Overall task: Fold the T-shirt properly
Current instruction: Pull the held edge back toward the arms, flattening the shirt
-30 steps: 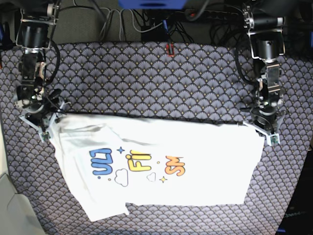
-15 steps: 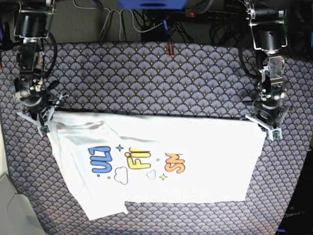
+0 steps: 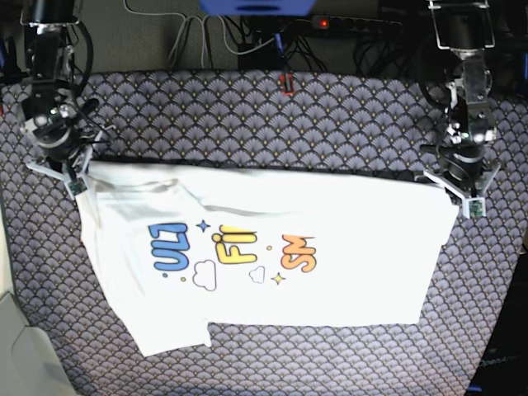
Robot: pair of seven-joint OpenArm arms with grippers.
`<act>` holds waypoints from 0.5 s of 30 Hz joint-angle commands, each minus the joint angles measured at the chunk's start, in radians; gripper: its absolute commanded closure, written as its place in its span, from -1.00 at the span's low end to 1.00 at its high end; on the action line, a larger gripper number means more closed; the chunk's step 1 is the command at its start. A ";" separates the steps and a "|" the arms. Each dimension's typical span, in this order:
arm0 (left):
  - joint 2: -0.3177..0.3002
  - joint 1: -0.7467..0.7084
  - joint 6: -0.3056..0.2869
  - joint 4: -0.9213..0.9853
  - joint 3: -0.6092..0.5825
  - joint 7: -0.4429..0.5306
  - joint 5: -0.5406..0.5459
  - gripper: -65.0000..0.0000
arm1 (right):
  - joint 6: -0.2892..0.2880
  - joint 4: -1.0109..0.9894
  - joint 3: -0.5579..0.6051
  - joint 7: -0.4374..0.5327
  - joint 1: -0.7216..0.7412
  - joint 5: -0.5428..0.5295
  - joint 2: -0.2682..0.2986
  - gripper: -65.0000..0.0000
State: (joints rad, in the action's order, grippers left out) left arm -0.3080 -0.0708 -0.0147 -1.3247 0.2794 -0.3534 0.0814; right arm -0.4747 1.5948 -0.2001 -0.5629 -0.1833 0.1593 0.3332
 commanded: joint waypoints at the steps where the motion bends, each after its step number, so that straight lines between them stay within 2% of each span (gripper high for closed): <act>1: -0.016 -0.010 0.011 -0.034 0.011 0.021 -0.010 0.98 | 0.009 0.028 -0.009 0.011 -0.011 0.006 0.017 1.00; 6: -0.015 -0.099 0.009 -0.121 0.091 0.020 -0.012 0.98 | 0.006 0.092 -0.046 0.016 -0.092 0.004 0.017 1.00; 10: -0.015 -0.179 0.009 -0.172 0.097 0.020 -0.005 0.98 | -0.098 0.131 -0.109 0.007 -0.143 0.004 -0.009 1.00; 12: -0.015 -0.215 0.009 -0.194 0.097 0.020 -0.004 0.98 | -0.126 0.143 -0.160 0.016 -0.163 0.004 -0.036 1.00; 15: -0.007 -0.263 0.009 -0.227 0.099 0.020 -0.004 0.98 | -0.160 0.148 -0.190 0.016 -0.184 0.004 -0.049 1.00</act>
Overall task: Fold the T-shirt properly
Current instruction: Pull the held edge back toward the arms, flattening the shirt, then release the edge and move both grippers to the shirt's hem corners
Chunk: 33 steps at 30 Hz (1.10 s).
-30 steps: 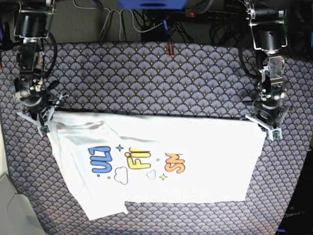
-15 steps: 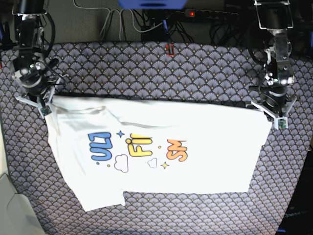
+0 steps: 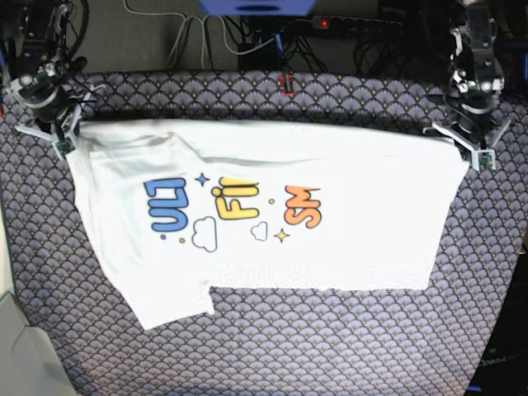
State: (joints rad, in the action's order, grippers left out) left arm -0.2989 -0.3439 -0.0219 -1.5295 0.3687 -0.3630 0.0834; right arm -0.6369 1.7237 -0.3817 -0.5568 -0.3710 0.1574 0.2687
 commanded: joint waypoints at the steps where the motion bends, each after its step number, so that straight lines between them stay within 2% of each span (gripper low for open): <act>1: -0.015 -0.005 0.017 -0.027 0.010 0.029 -0.006 0.98 | -0.008 0.019 -0.009 0.010 -0.006 0.006 0.014 1.00; 12: 0.002 -0.108 0.017 -0.030 0.045 0.037 -0.004 0.98 | -0.021 0.020 -0.009 0.013 -0.078 0.006 0.013 1.00; 26: 0.002 -0.125 0.017 -0.030 0.069 0.032 -0.003 0.95 | -0.021 0.048 -0.010 0.013 -0.079 0.006 -0.021 1.00; 28: 0.002 -0.123 0.020 -0.030 0.071 0.032 -0.003 0.84 | -0.021 0.048 -0.010 0.010 -0.076 0.006 -0.021 1.00; 29: 0.002 -0.123 0.018 -0.030 0.071 0.032 -0.003 0.72 | -0.021 0.048 -0.010 0.005 -0.076 0.006 -0.021 0.97; 33: 0.002 -0.123 0.017 -0.030 0.066 0.038 -0.003 0.03 | -0.021 0.048 -0.010 0.002 -0.079 0.006 -0.019 0.51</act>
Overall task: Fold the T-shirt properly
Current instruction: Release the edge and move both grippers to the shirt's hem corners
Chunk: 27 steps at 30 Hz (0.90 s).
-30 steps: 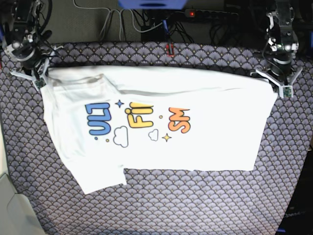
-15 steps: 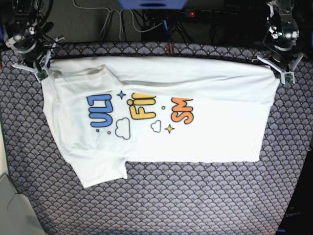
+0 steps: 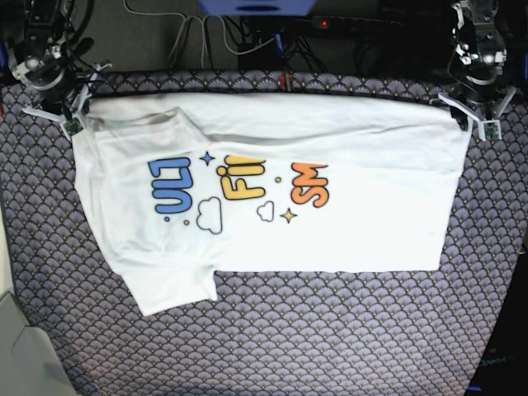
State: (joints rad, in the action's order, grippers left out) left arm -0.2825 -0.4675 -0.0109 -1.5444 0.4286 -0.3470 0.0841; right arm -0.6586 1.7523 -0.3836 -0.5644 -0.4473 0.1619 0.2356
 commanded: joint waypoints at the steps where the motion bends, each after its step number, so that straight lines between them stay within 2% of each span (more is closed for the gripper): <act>1: -0.014 0.000 0.006 -0.015 0.006 0.022 -0.004 -0.16 | 0.001 0.019 -0.008 0.013 -0.003 0.001 0.015 0.38; 3: -0.014 0.000 0.006 -0.015 0.006 0.022 -0.004 -0.45 | 0.001 0.019 -0.008 0.014 -0.005 0.001 0.017 0.18; 6: -0.014 0.002 0.006 -0.015 0.006 0.022 -0.004 -0.63 | 0.001 0.019 -0.012 0.016 -0.005 0.001 0.018 0.03; 14: -0.025 0.014 0.006 -0.064 0.029 0.022 -0.004 -0.64 | 0.000 0.080 -0.139 0.017 0.005 0.001 0.017 0.02; 19: -0.019 0.022 0.006 -0.159 0.103 0.015 -0.004 -0.64 | 0.000 0.140 -0.151 0.013 0.025 0.003 0.028 0.02; 27: -0.027 0.151 0.006 -0.196 0.120 0.013 -0.014 -0.64 | 0.000 0.137 -0.147 0.007 0.115 0.006 0.038 0.01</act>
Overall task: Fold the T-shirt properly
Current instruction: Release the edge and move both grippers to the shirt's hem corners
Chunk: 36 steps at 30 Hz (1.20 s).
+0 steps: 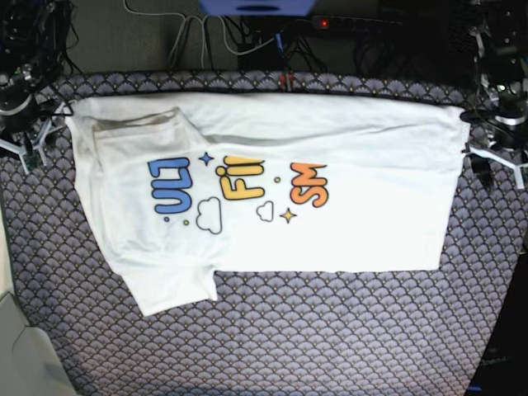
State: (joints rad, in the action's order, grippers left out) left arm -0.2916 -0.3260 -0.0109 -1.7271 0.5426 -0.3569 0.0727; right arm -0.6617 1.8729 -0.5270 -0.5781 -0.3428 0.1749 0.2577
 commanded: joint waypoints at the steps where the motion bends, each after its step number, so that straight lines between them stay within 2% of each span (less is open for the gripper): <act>1: -0.018 0.035 0.006 -0.009 0.003 0.022 -0.003 -0.64 | 0.001 0.012 0.005 0.020 0.031 -0.007 0.016 0.01; 4: -0.018 0.129 0.006 0.025 -0.003 -0.023 -0.004 -0.64 | -0.036 -0.026 0.061 0.020 0.129 -0.007 0.027 0.01; 8: -0.019 0.287 0.006 0.103 -0.062 -0.100 -0.004 -0.64 | -0.036 -0.137 0.132 0.020 0.291 -0.007 0.038 0.01; 11: -0.022 0.377 0.006 0.177 -0.105 -0.097 -0.004 -0.64 | -0.036 -0.249 0.179 0.020 0.394 0.002 0.062 0.01; 15: -0.053 0.534 0.006 0.375 -0.221 -0.095 -0.004 -0.64 | -0.036 -0.485 0.270 0.023 0.584 0.058 0.067 0.01; 18: -0.057 0.626 0.006 0.513 -0.264 -0.090 -0.004 -0.64 | -0.036 -0.661 0.278 0.033 0.701 0.077 0.065 0.01; 21: -0.057 0.695 0.006 0.631 -0.298 -0.026 -0.004 -0.64 | -0.036 -0.789 0.279 0.034 0.796 0.077 0.062 0.01; 27: -0.060 0.770 0.006 0.866 -0.384 0.180 -0.004 -0.64 | -0.036 -0.990 0.279 0.097 0.911 0.077 0.059 0.01; 36: -0.054 0.798 0.009 0.987 -0.401 0.239 -0.004 -0.64 | -0.036 -1.040 0.305 0.149 0.924 0.077 0.042 0.01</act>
State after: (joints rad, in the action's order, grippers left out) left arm -0.3321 0.4412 -0.0048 -0.7254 0.1398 -0.1516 0.0685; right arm -0.7021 0.8173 -0.2184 -0.4477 0.5480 0.2634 0.2882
